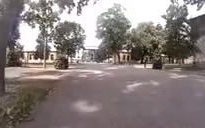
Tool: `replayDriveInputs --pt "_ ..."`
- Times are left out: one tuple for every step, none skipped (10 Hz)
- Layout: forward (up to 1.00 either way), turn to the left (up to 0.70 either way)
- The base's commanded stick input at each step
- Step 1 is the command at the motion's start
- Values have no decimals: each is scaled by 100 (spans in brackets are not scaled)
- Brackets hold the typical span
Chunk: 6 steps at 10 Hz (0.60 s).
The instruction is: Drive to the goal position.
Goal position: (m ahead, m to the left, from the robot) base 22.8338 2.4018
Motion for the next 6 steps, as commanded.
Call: replayDriveInputs --pt "70 35" --pt "70 34" --pt "70 11" --pt "70 0" --pt "70 0" --pt "70 0"
